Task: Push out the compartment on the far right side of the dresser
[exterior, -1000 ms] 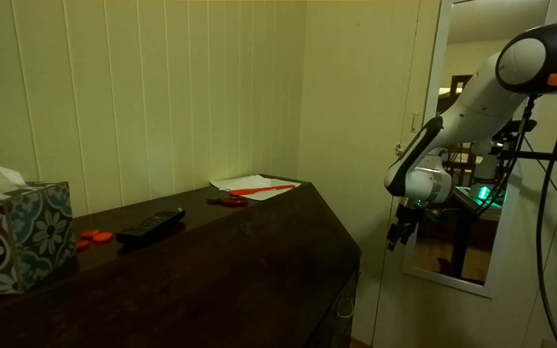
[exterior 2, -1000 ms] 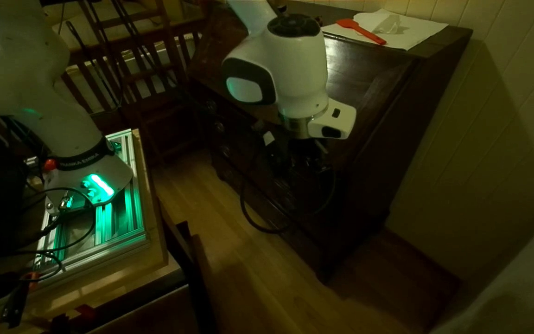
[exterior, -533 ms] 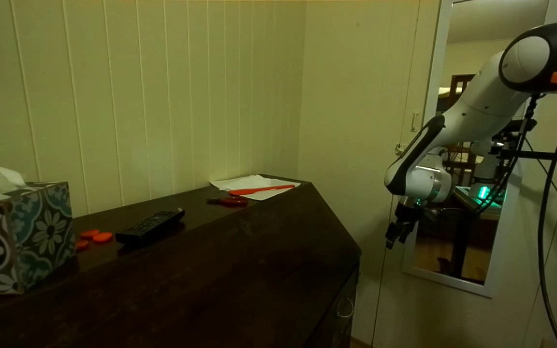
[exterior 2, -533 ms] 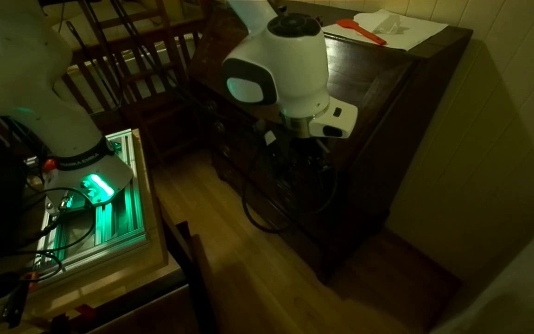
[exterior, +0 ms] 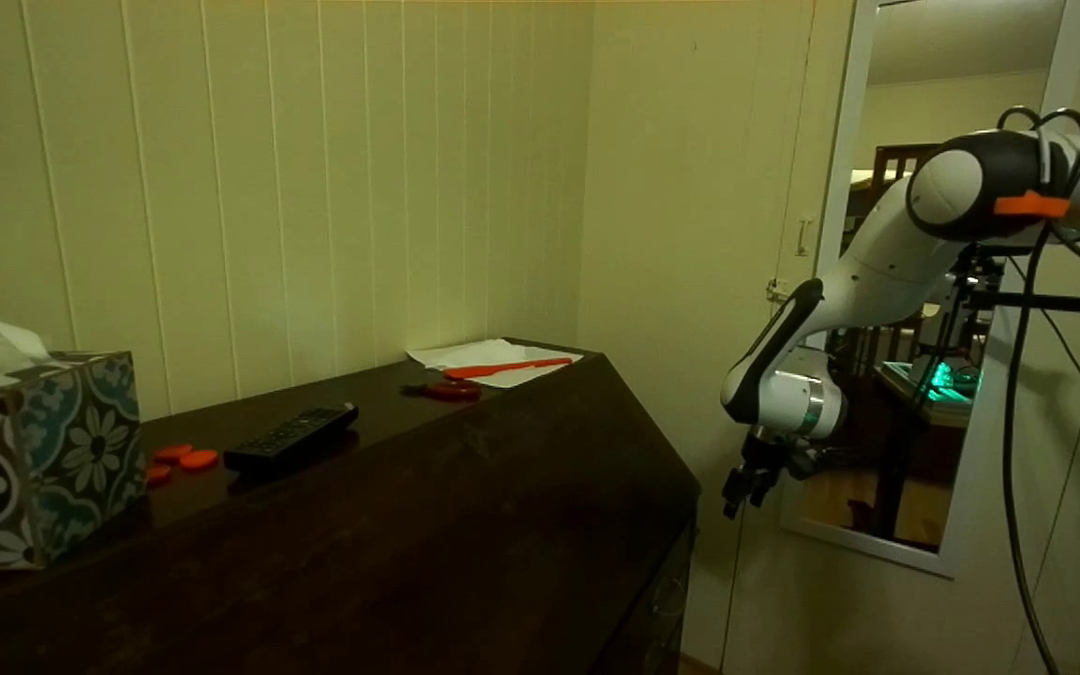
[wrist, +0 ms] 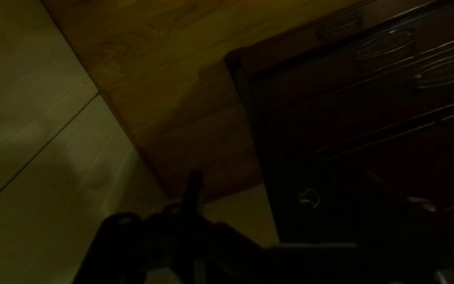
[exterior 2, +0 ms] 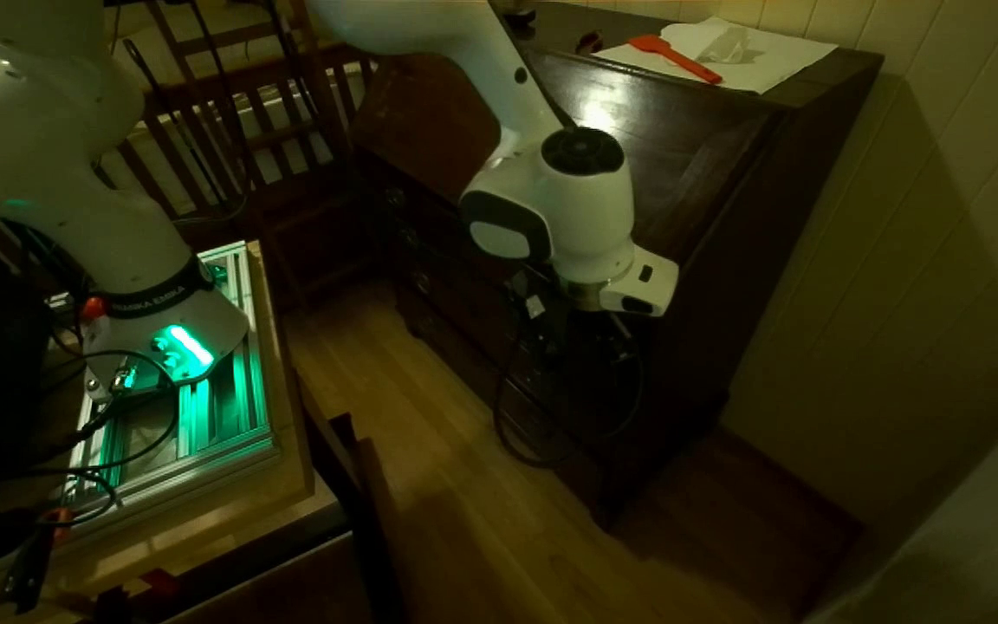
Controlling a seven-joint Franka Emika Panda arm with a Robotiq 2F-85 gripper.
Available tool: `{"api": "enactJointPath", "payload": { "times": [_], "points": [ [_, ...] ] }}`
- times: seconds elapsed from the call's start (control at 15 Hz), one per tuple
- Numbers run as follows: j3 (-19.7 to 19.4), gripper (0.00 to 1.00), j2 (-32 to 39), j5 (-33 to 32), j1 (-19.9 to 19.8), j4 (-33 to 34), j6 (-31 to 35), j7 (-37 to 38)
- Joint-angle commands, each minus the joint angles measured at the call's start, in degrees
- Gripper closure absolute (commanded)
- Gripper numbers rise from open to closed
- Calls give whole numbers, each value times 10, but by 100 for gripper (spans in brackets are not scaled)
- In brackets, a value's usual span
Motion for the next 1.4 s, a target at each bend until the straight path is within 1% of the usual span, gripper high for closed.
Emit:
{"api": "enactJointPath", "payload": {
  "times": [0.0, 0.13, 0.33, 0.47, 0.67, 0.73, 0.87, 1.0, 1.07, 1.13, 1.2, 1.33],
  "points": [
    [41, 0, 71, -20, -36, 76, 27, 32],
    [53, 0, 91, -34, -36, 101, 30, 53],
    [55, 0, 108, -54, -30, 124, 21, 93],
    [54, 0, 118, -65, -33, 130, 15, 117],
    [66, 0, 134, -74, -47, 142, 6, 140],
    [68, 3, 138, -78, -49, 145, 10, 144],
    [82, 22, 146, -83, -62, 152, 18, 145],
    [100, 26, 152, -86, -77, 155, 25, 135],
    [108, 42, 155, -89, -85, 156, 27, 132],
    [121, 38, 157, -89, -97, 155, 22, 126],
    [139, 14, 157, -88, -114, 153, 8, 110],
    [154, 28, 158, -102, -134, 147, -3, 79]
  ]
}}
